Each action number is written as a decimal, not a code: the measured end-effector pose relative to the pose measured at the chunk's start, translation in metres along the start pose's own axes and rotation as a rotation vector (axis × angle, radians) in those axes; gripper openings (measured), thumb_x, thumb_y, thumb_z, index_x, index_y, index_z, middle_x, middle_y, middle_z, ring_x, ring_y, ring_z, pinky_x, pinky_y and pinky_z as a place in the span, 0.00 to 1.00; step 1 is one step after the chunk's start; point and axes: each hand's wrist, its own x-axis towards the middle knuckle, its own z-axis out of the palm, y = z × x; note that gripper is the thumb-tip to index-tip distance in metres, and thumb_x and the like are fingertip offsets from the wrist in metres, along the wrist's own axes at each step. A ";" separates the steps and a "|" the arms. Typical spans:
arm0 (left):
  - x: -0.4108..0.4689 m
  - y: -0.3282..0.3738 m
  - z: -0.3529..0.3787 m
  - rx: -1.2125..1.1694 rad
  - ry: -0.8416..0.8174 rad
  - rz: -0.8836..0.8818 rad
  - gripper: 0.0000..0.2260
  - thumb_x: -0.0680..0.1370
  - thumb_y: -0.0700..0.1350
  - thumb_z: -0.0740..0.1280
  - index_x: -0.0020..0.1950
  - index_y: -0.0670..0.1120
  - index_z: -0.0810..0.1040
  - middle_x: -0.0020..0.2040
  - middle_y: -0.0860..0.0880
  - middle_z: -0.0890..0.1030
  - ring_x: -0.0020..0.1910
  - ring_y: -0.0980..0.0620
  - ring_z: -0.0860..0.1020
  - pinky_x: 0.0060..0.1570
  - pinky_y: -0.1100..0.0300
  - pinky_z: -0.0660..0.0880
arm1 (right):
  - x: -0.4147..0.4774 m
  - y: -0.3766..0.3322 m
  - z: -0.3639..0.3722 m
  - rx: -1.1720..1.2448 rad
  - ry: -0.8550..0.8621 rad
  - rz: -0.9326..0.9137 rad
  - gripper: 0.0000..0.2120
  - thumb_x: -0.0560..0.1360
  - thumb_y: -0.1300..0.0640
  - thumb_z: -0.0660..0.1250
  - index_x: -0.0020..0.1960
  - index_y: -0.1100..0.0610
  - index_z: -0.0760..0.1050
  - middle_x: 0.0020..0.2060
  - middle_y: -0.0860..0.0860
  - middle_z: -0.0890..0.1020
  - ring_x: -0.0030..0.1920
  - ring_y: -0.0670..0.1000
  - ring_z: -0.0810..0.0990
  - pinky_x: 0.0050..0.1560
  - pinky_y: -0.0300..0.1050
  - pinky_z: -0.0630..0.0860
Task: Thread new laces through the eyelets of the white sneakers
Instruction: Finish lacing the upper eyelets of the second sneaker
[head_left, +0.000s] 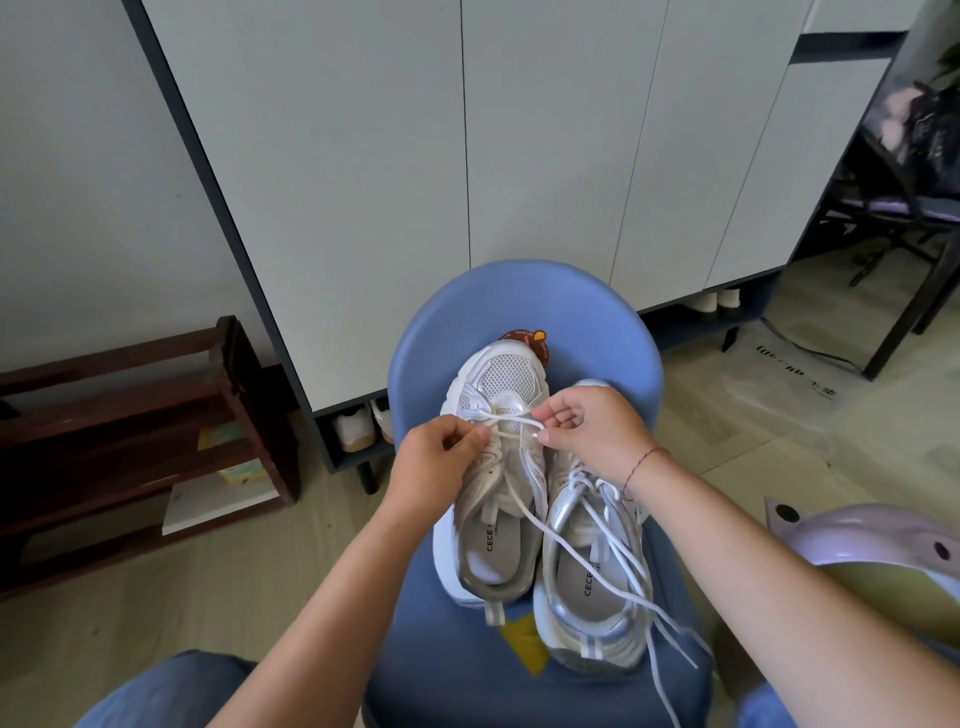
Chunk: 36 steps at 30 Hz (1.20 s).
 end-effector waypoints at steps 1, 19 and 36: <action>0.000 0.000 0.000 0.007 -0.001 -0.002 0.10 0.78 0.48 0.68 0.39 0.44 0.79 0.30 0.54 0.75 0.24 0.63 0.68 0.28 0.72 0.66 | 0.000 0.001 0.000 -0.028 -0.006 0.000 0.10 0.70 0.66 0.72 0.41 0.51 0.79 0.36 0.47 0.80 0.39 0.45 0.78 0.46 0.34 0.75; 0.002 -0.005 -0.006 -0.365 -0.071 -0.270 0.09 0.77 0.44 0.70 0.39 0.41 0.78 0.30 0.50 0.75 0.30 0.54 0.70 0.38 0.64 0.72 | -0.007 -0.002 0.012 0.024 0.230 -0.012 0.10 0.70 0.62 0.72 0.36 0.52 0.74 0.32 0.46 0.77 0.34 0.44 0.74 0.41 0.38 0.72; 0.009 -0.013 -0.019 -0.472 0.086 -0.303 0.08 0.80 0.38 0.64 0.41 0.38 0.76 0.36 0.45 0.79 0.34 0.52 0.78 0.34 0.65 0.77 | -0.016 -0.011 0.011 -0.233 0.096 0.197 0.12 0.67 0.48 0.70 0.45 0.50 0.70 0.39 0.43 0.82 0.47 0.48 0.79 0.60 0.54 0.70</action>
